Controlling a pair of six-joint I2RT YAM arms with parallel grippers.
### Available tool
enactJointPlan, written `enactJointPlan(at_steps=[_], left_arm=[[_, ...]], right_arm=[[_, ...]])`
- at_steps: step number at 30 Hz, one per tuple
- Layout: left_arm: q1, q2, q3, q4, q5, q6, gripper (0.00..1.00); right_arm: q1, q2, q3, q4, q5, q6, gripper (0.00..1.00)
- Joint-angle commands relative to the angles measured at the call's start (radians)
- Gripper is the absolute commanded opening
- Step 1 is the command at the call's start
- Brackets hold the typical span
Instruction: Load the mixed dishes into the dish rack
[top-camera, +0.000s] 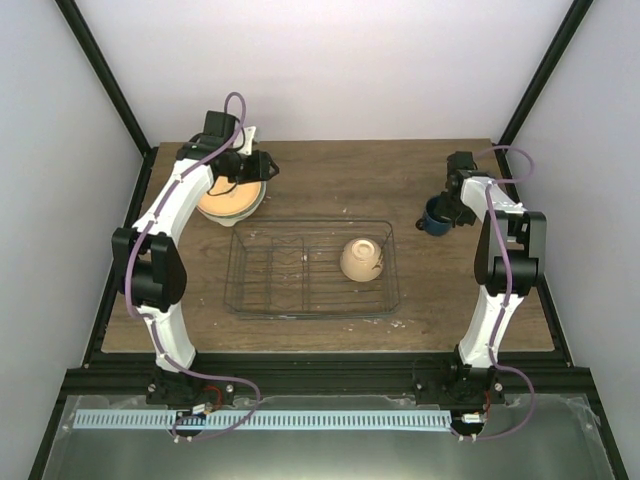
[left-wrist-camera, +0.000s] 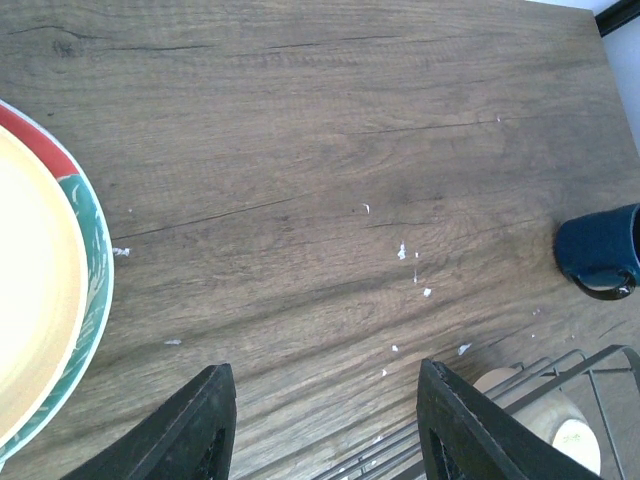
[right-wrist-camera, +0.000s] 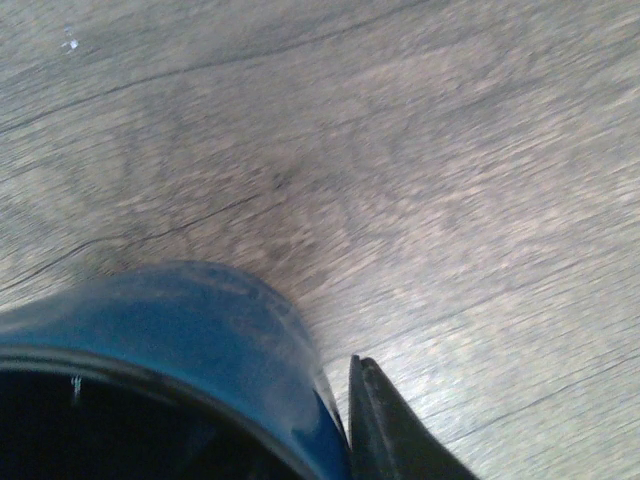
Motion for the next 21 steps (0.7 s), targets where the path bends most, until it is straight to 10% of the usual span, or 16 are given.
enactJointPlan(at_steps=[1, 9, 21], left_arm=[[0.003, 0.023, 0.041, -0.009, 0.012, 0.011, 0.51], [0.001, 0.047, 0.108, -0.005, 0.186, -0.071, 0.51], [-0.035, 0.020, 0.119, 0.298, 0.514, -0.472, 0.50]], right_arm=[[-0.005, -0.002, 0.055, -0.012, 0.001, -0.010, 0.01], [-0.004, -0.062, 0.174, -0.016, -0.015, -0.072, 0.01], [0.110, -0.207, 0.158, 0.480, -0.297, -0.096, 0.01]])
